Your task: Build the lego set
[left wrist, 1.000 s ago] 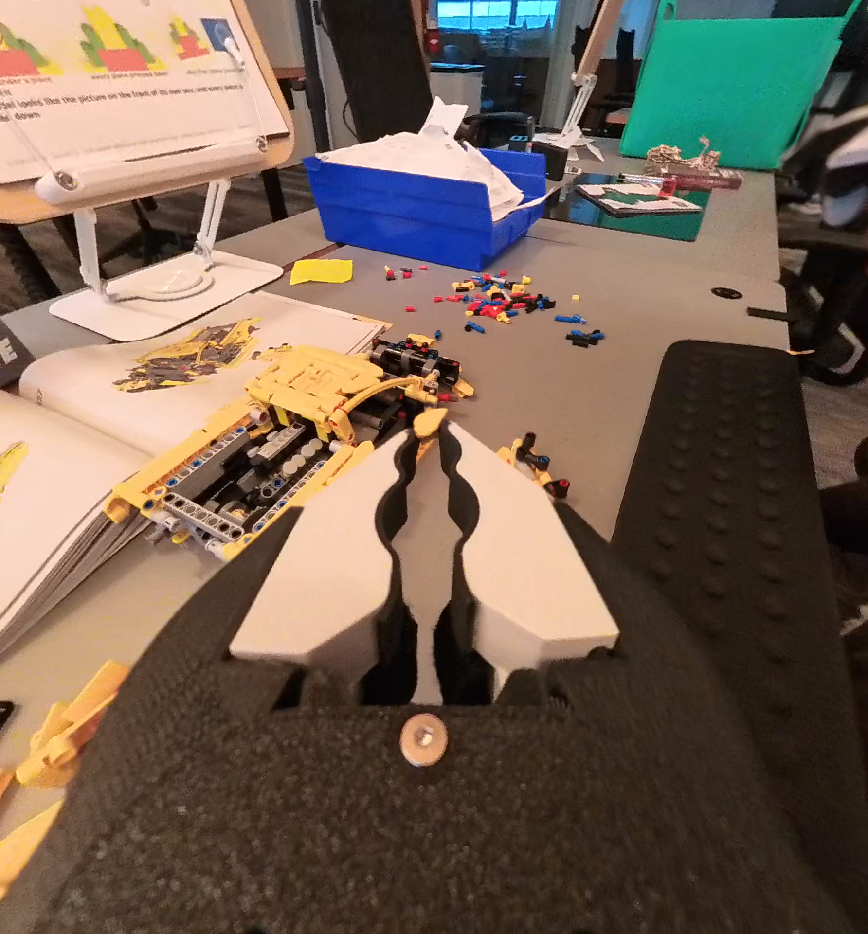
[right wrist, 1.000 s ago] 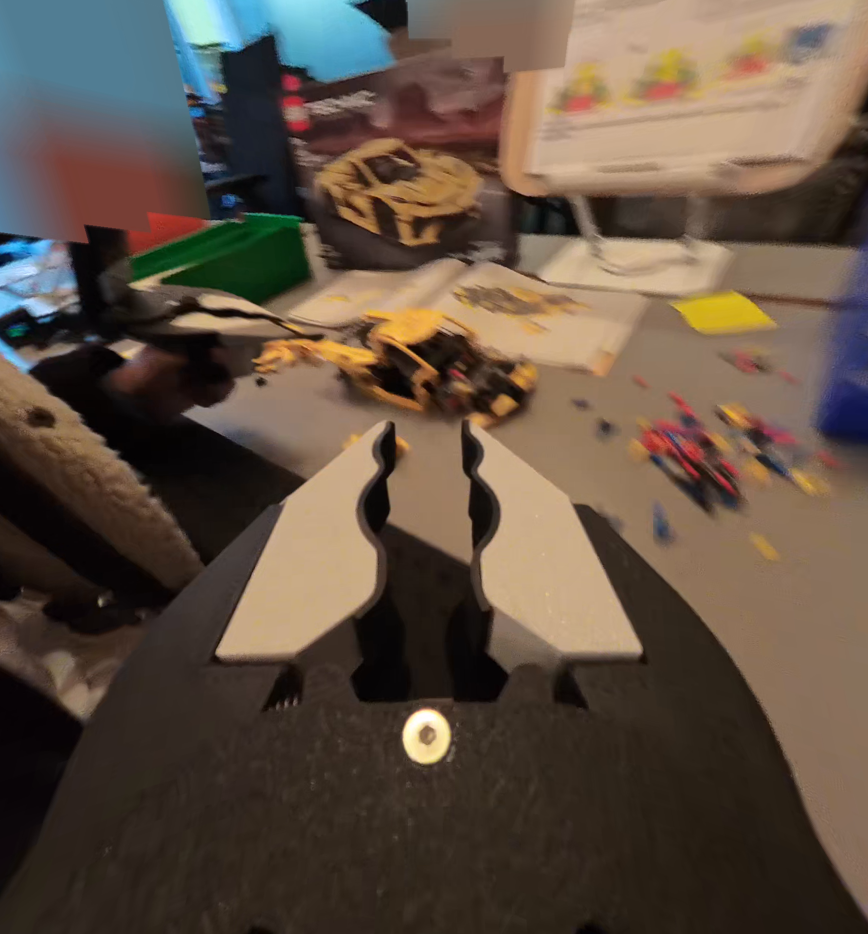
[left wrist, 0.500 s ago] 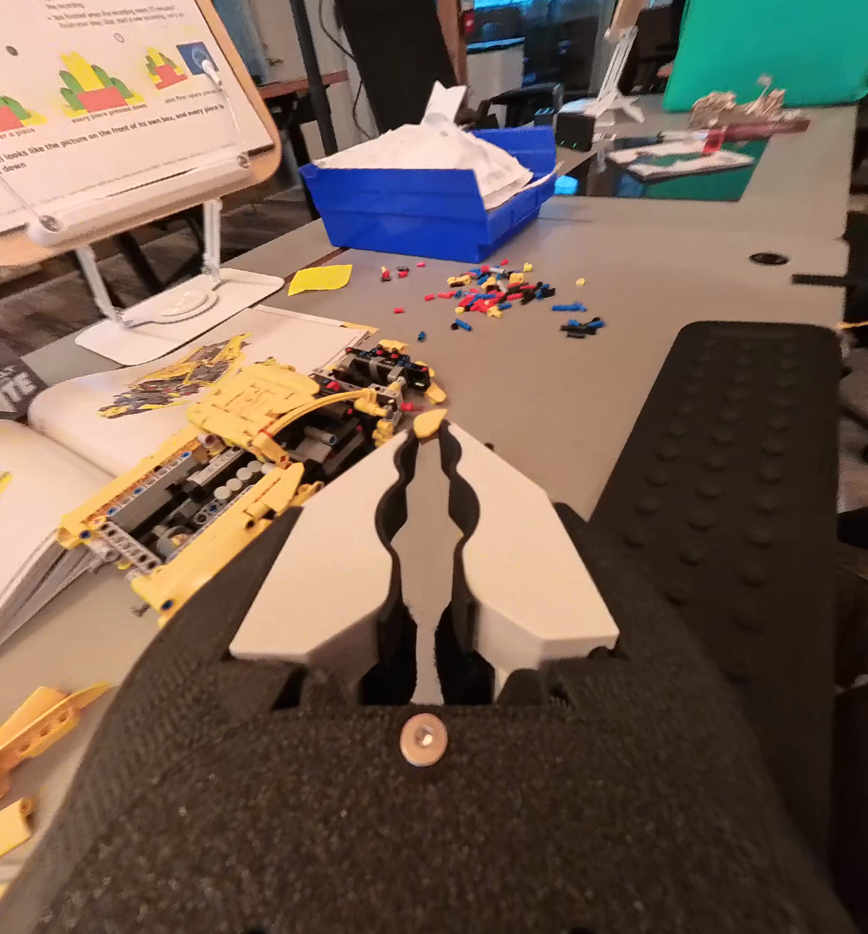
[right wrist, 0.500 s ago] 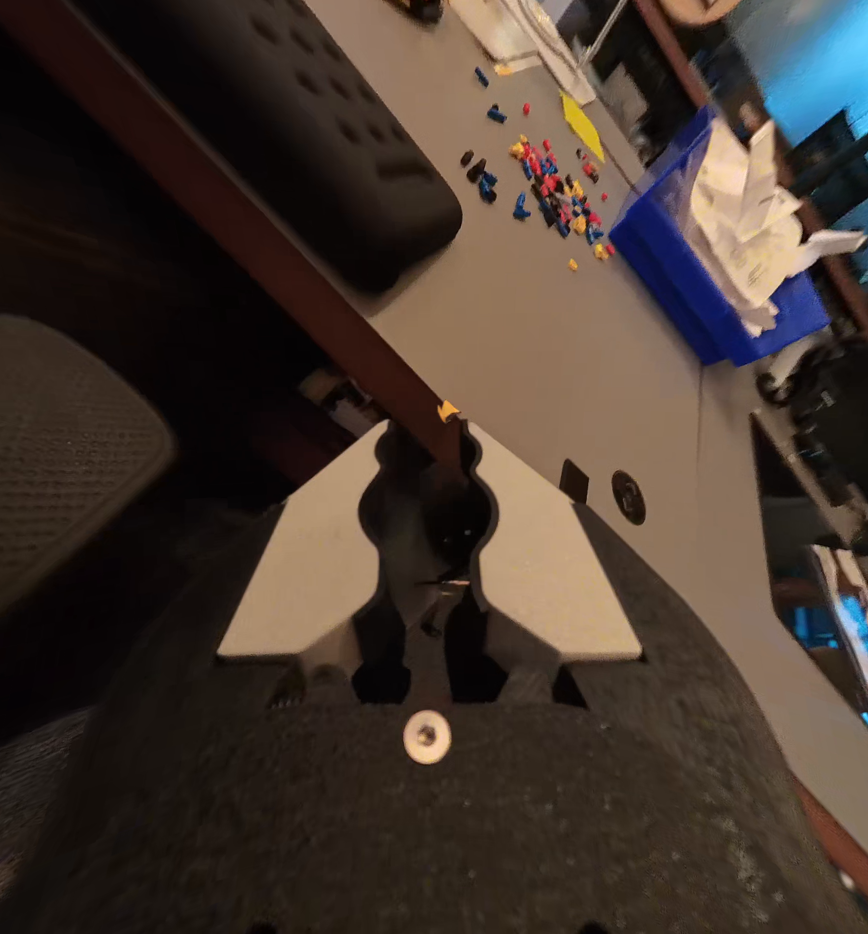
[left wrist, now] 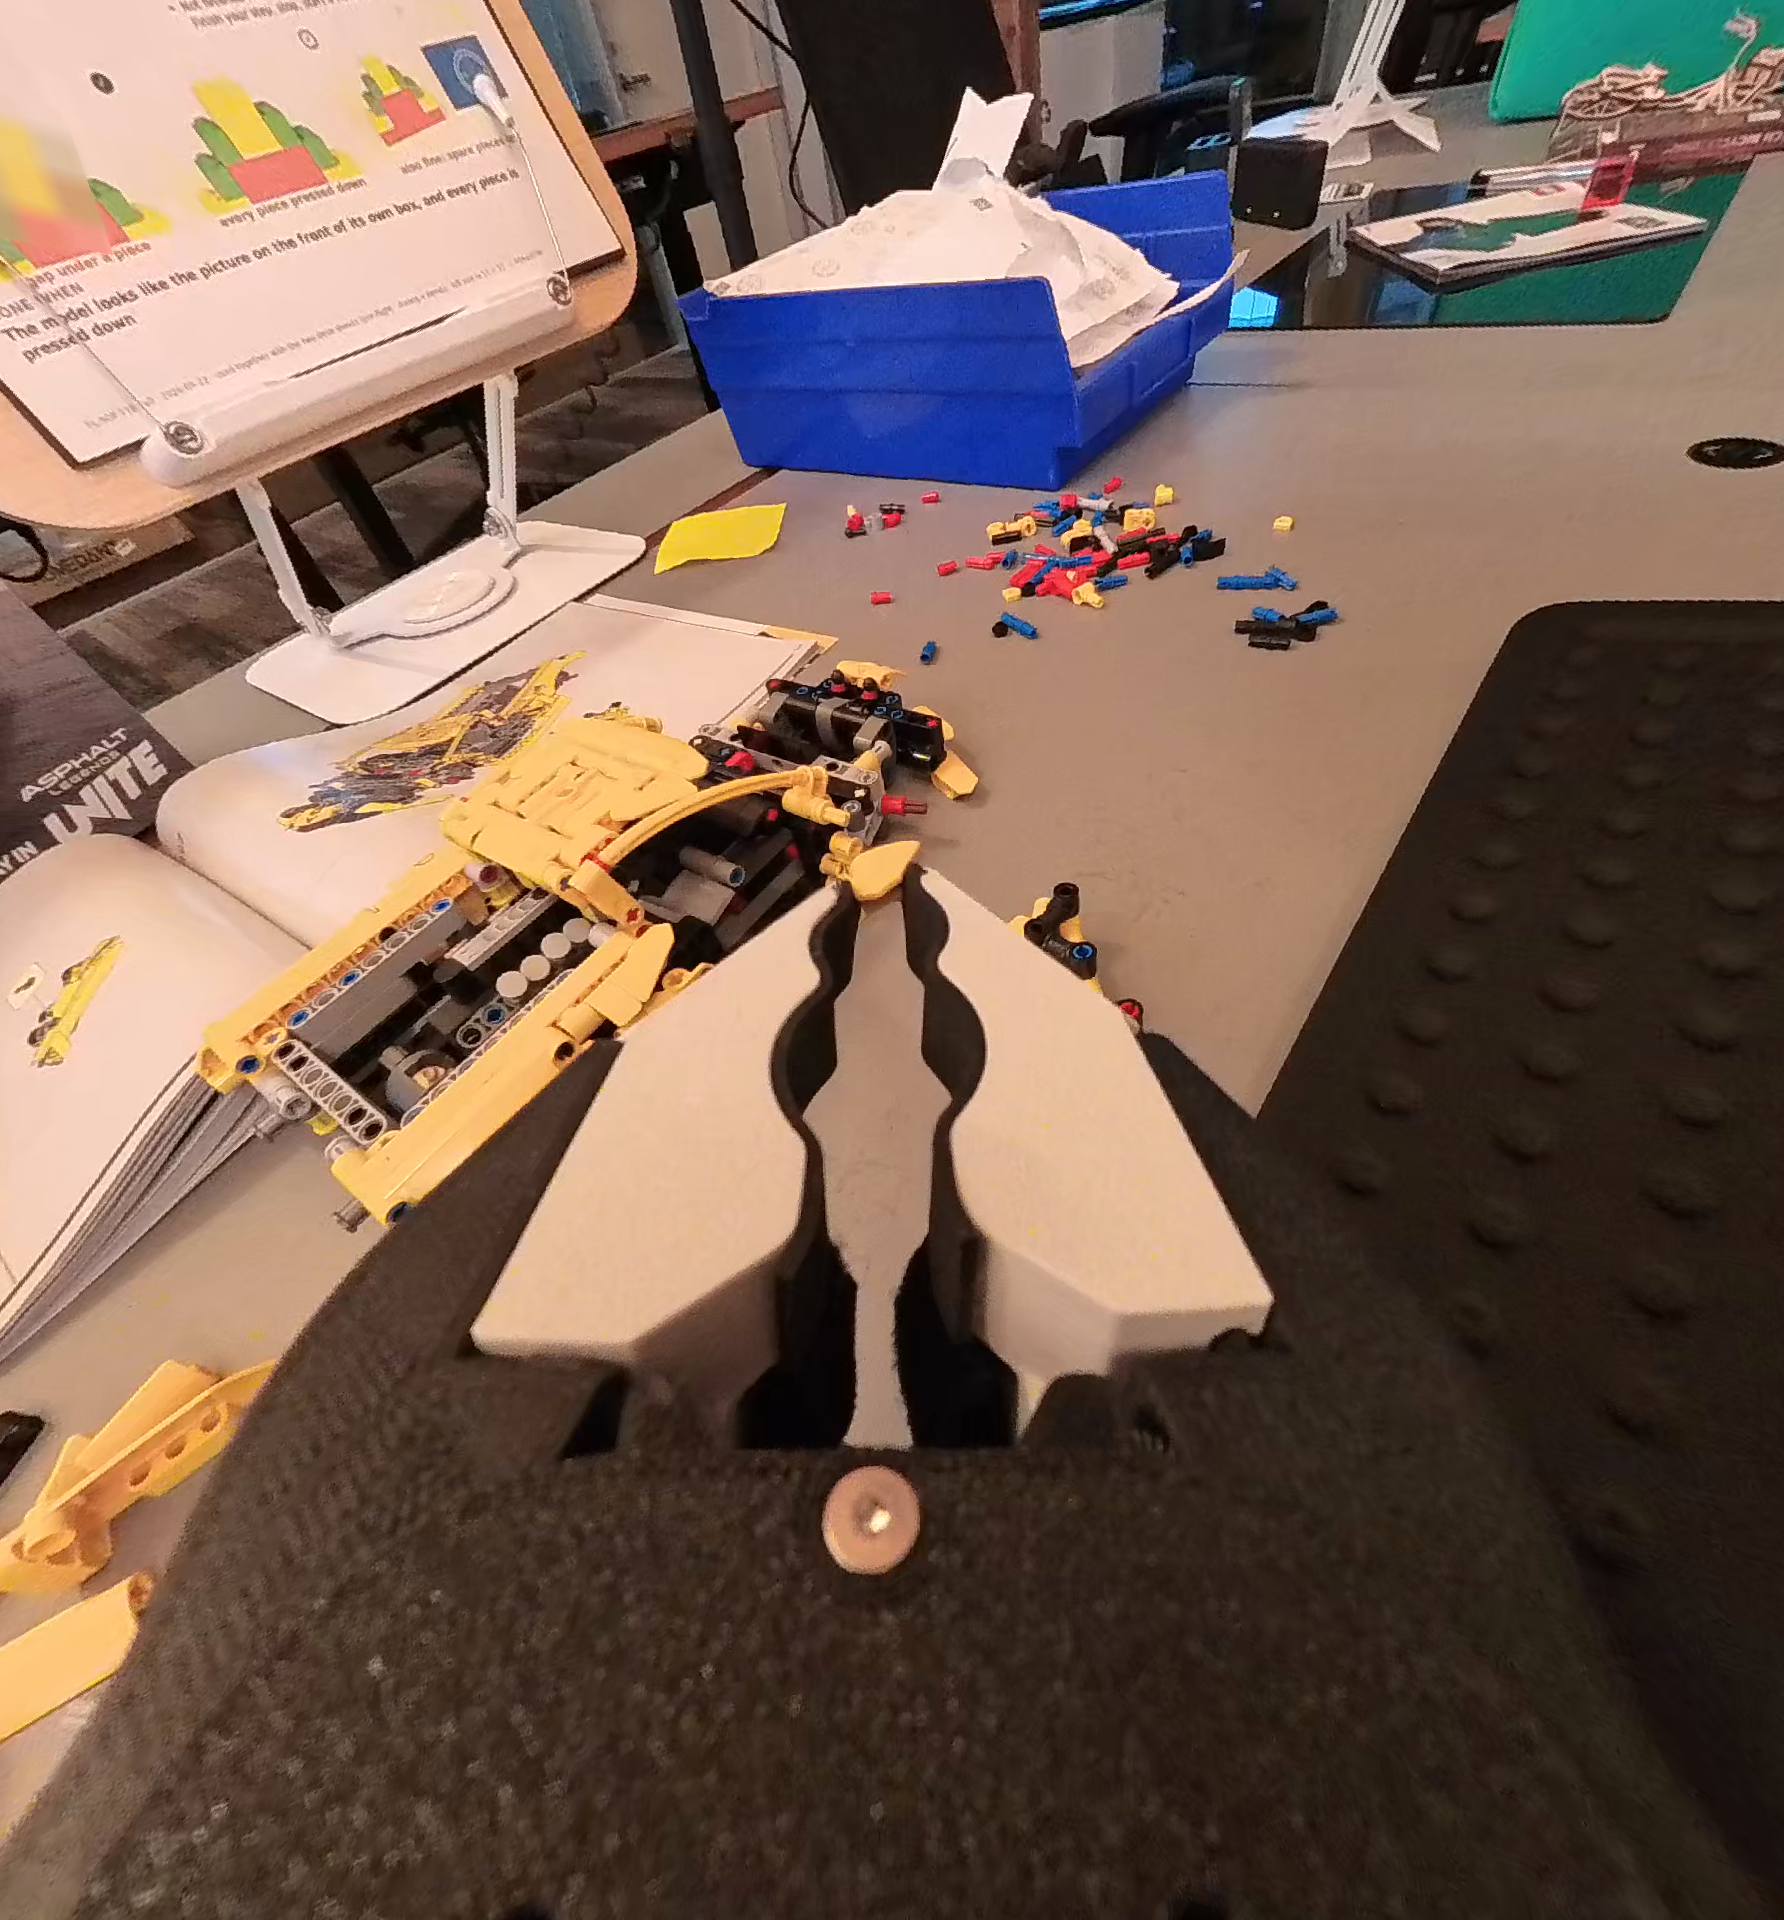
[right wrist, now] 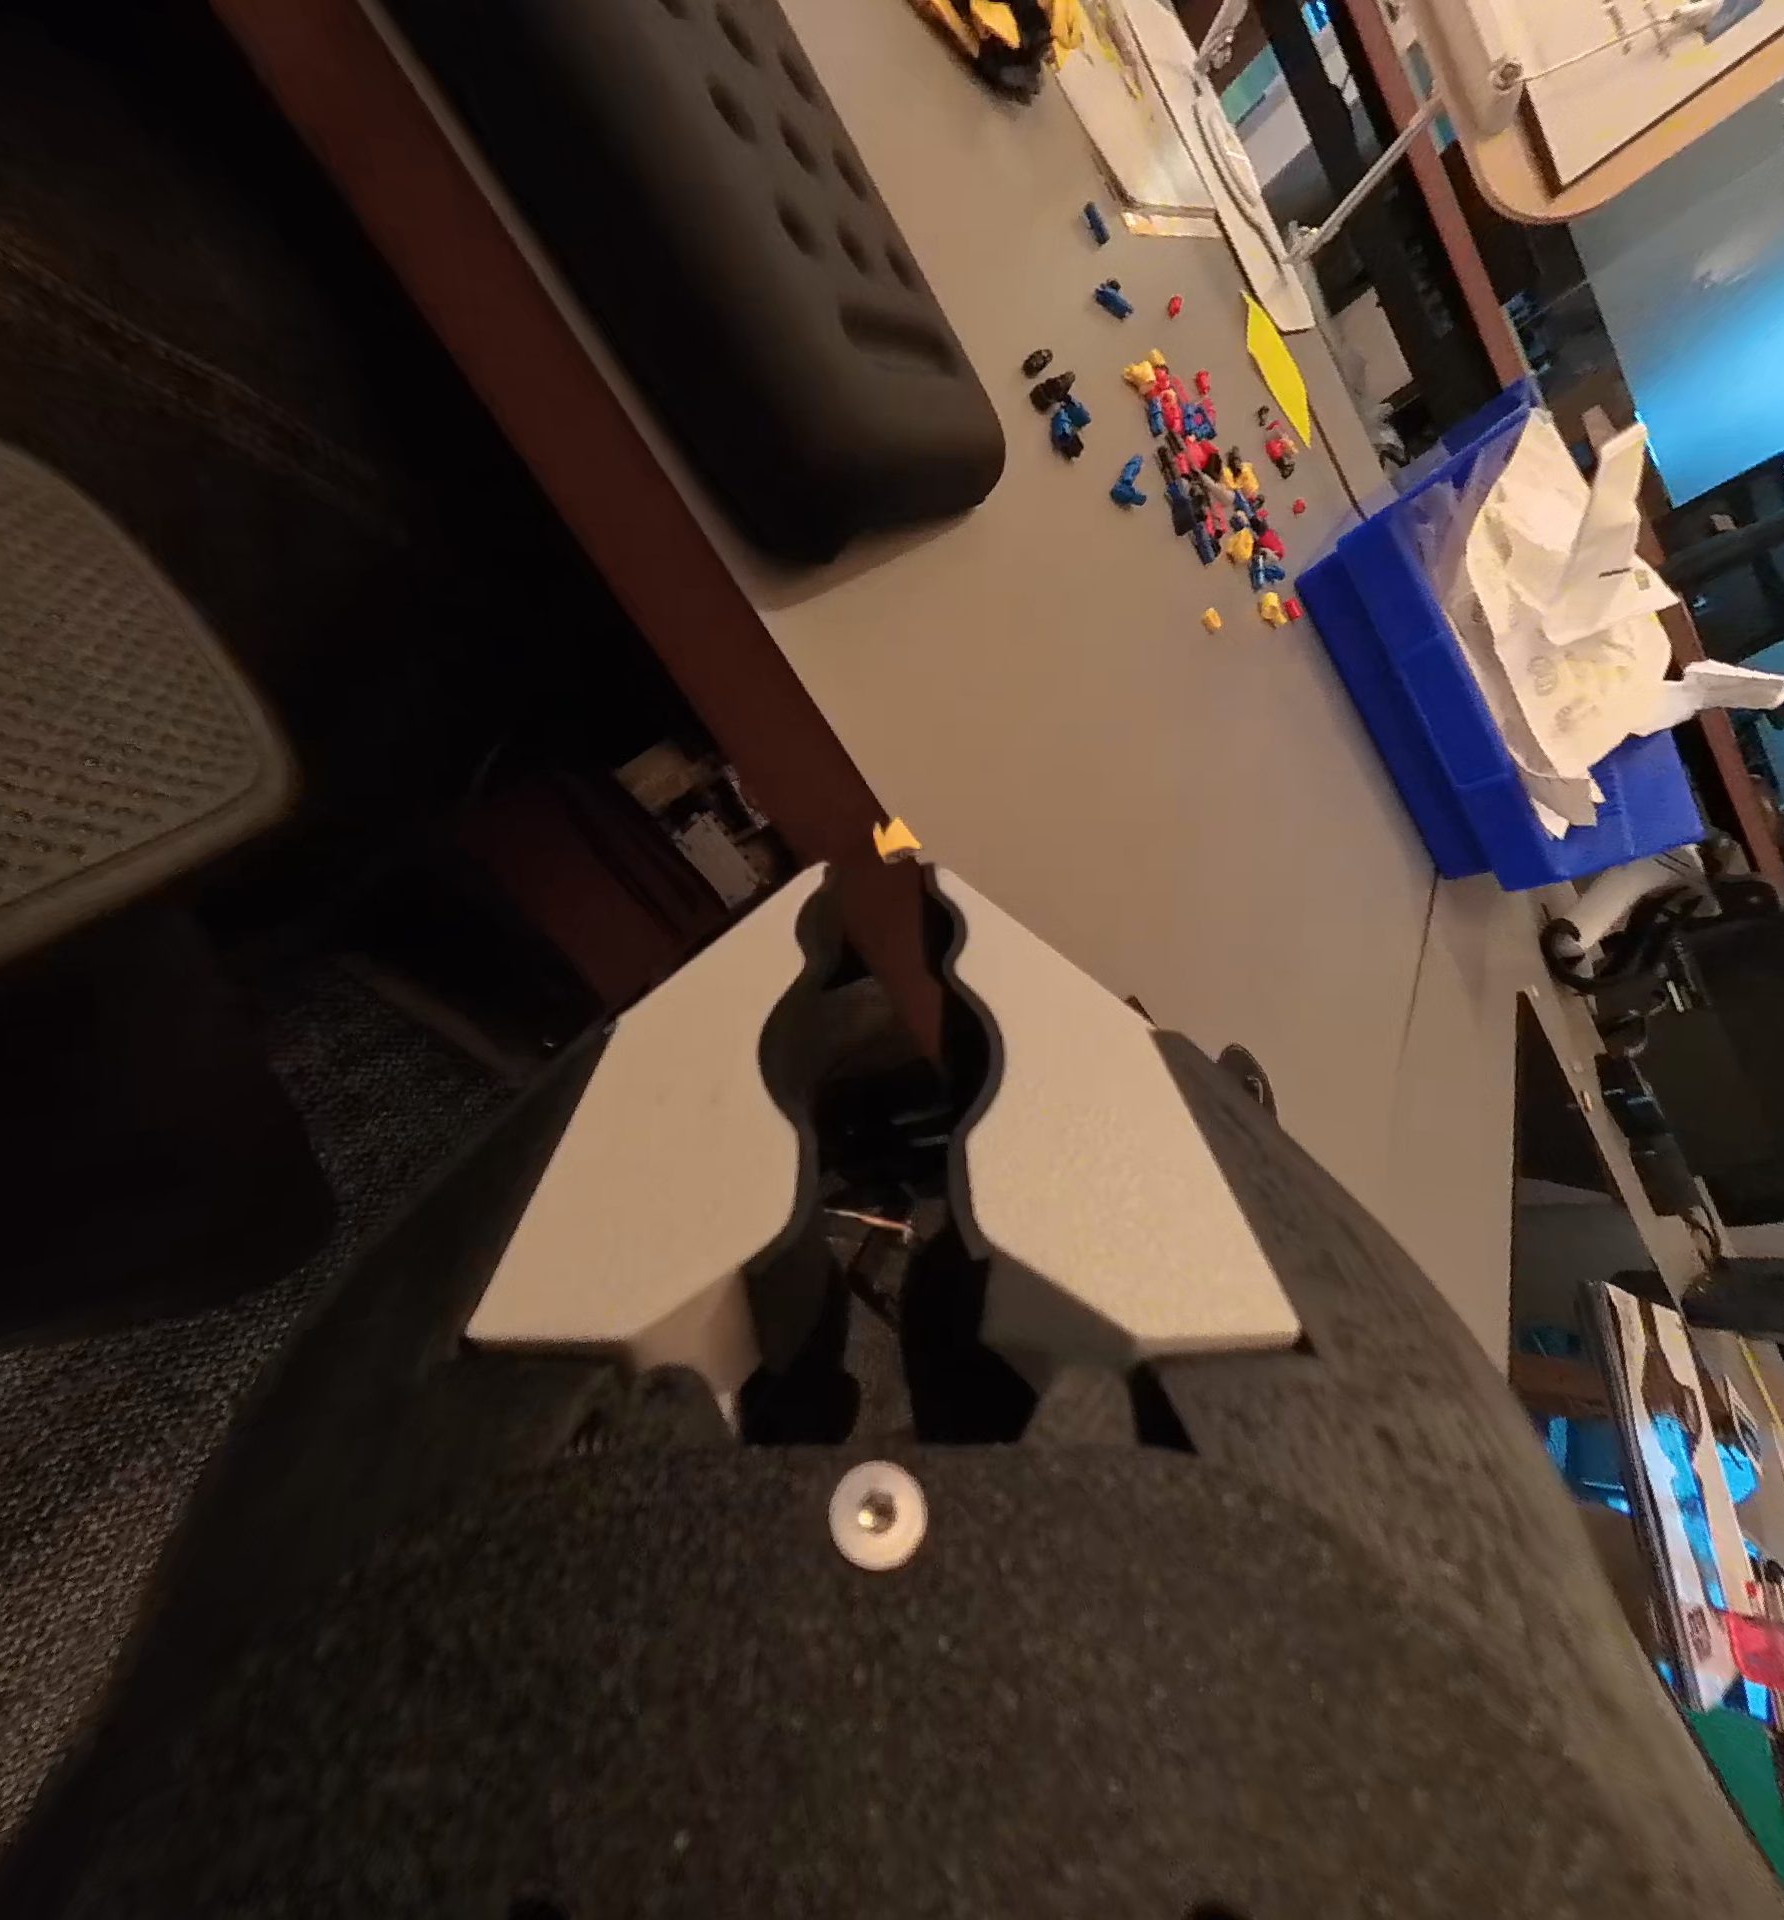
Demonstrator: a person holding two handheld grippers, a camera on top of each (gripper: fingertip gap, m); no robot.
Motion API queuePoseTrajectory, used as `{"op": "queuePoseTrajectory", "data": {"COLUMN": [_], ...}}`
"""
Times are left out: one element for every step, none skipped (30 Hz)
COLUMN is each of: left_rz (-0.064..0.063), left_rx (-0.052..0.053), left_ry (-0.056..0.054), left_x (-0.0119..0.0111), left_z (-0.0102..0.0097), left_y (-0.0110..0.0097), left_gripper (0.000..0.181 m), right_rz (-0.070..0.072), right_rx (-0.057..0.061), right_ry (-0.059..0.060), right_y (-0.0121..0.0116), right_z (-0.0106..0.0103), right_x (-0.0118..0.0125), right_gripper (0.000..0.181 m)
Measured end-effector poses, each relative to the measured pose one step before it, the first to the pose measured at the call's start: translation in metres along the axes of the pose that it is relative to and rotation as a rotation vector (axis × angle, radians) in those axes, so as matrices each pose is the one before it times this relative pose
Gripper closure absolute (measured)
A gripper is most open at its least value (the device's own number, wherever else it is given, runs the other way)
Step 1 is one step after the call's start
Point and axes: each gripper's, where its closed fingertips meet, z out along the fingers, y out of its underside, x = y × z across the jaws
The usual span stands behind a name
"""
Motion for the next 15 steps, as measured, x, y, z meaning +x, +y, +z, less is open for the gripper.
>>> {"op": "queuePoseTrajectory", "data": {"left_rz": [0.0022, 0.0024, 0.0026, 0.0035, 0.0044, 0.0043, 0.0045, 0.0047, 0.0039, 0.0027, 0.0013, 0.0004, 0.0, -0.0002, -0.0005], "left_rx": [-0.0003, -0.0011, -0.0021, -0.0009, -0.0002, -0.0017, -0.0013, 0.0002, -0.0001, -0.0005, -0.0003, -0.0001, 0.0003, 0.001, 0.001], "left_ry": [0.0005, 0.0022, 0.0015, -0.0001, 0.0005, 0.0018, 0.0003, -0.0001, 0.0005, 0.0012, 0.0015, 0.0011, 0.0012, 0.0009, 0.0007], "left_x": [0.00033, 0.00059, 0.00047, 0.00027, 0.00048, 0.0006, 0.00045, 0.00047, 0.00043, 0.0004, 0.00035, 0.00015, 0.00019, 0.00006, 0.0], "left_z": [0.00016, 0.00023, 0.00025, 0.0003, 0.00034, 0.0003, 0.00036, 0.00016, 0.00019, 0.00024, 0.00038, 0.00031, 0.00034, 0.0002, -0.00014], "left_y": [0.00003, 0.0002, 0.00031, 0.00003, -0.00011, 0.0003, 0.00001, -0.00013, 0.00004, 0.00001, -0.00002, 0.00002, -0.00004, -0.00005, -0.00016], "left_gripper": [0.172, 0.172, 0.172, 0.172, 0.172, 0.172, 0.172, 0.172, 0.172, 0.172, 0.172, 0.172, 0.172, 0.172, 0.172], "right_rz": [-0.0059, -0.008, -0.0057, -0.0031, -0.0025, -0.0016, -0.0005, -0.0008, -0.0026, -0.0024, -0.0009, -0.0018, -0.0046, -0.0064, -0.0047], "right_rx": [0.0004, 0.0, 0.0017, -0.0006, 0.0002, 0.0002, -0.0019, -0.0014, -0.0007, -0.0005, 0.0002, 0.0008, 0.0011, -0.0009, -0.0037], "right_ry": [-0.0033, -0.0032, -0.0054, -0.0036, -0.0029, -0.0036, -0.0035, -0.0002, 0.0018, 0.0015, -0.0025, -0.0024, -0.0027, 0.0034, 0.0045], "right_y": [-0.00064, -0.00077, -0.00081, -0.00058, -0.0004, -0.00029, 0.00025, 0.00012, -0.00012, -0.00008, -0.00034, -0.0006, -0.00068, -0.00039, -0.00004], "right_z": [0.00065, 0.00056, 0.00044, 0.00056, 0.00038, 0.00033, 0.00028, 0.00026, 0.0, 0.00017, 0.00034, 0.00031, 0.00014, 0.00013, 0.0001], "right_x": [-0.00032, -0.00051, -0.00081, -0.00061, -0.0003, -0.0004, -0.00017, 0.00038, 0.00074, 0.0007, 0.00013, 0.0, -0.00016, 0.00077, 0.00104], "right_gripper": [0.169, 0.17, 0.171, 0.172, 0.173, 0.174, 0.174, 0.175, 0.176, 0.177, 0.177, 0.177, 0.18, 0.181, 0.181]}}
